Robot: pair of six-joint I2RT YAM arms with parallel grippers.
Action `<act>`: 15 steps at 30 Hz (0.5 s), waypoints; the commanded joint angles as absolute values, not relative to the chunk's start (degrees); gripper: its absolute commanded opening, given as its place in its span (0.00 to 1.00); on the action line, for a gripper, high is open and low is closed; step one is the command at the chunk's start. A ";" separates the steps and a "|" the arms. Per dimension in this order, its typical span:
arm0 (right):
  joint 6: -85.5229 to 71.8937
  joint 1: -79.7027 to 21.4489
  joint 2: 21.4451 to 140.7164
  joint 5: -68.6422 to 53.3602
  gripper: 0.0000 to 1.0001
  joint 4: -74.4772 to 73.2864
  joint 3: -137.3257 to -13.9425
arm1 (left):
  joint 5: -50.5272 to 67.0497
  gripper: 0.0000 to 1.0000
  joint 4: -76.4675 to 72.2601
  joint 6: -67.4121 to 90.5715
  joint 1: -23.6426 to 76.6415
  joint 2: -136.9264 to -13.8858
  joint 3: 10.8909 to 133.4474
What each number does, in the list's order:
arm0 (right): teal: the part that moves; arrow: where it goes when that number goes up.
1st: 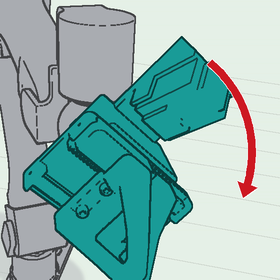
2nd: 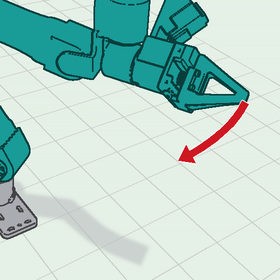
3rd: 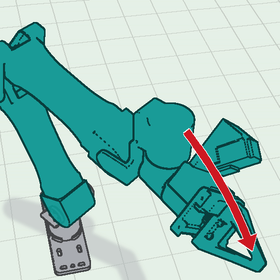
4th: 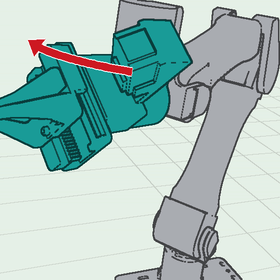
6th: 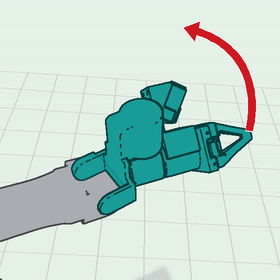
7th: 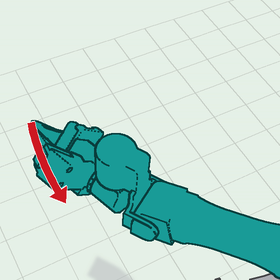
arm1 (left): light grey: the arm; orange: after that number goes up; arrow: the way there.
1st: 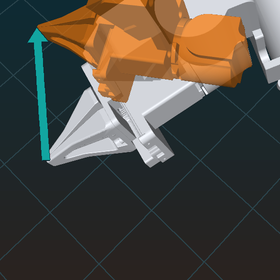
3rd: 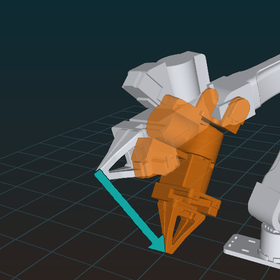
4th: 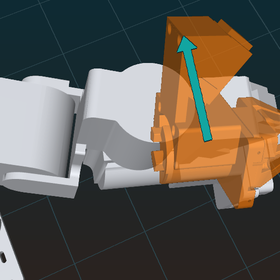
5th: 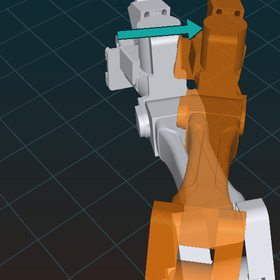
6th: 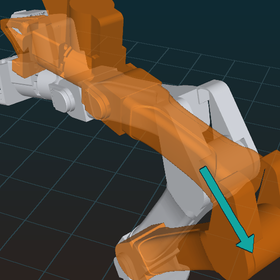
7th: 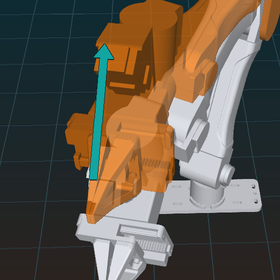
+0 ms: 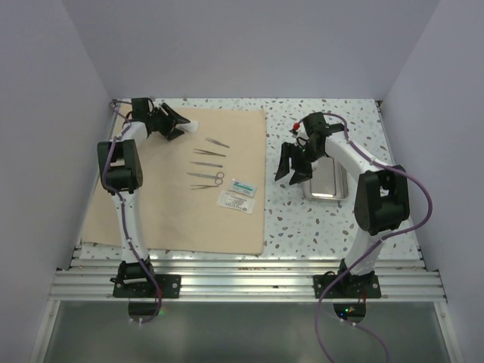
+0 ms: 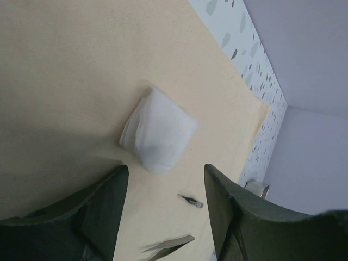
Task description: Prepare the surgical pack
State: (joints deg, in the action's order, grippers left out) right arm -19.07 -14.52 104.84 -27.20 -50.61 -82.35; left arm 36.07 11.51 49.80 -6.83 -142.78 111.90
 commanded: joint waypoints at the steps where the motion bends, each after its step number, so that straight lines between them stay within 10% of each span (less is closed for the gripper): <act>1: -19.51 -14.77 102.83 -28.65 0.63 -49.57 -82.44 | 29.45 0.62 14.51 51.75 -8.44 -138.26 105.05; 15: -19.42 -14.68 103.36 -28.74 0.63 -49.74 -82.97 | 21.98 0.55 10.72 58.62 -8.35 -139.22 106.95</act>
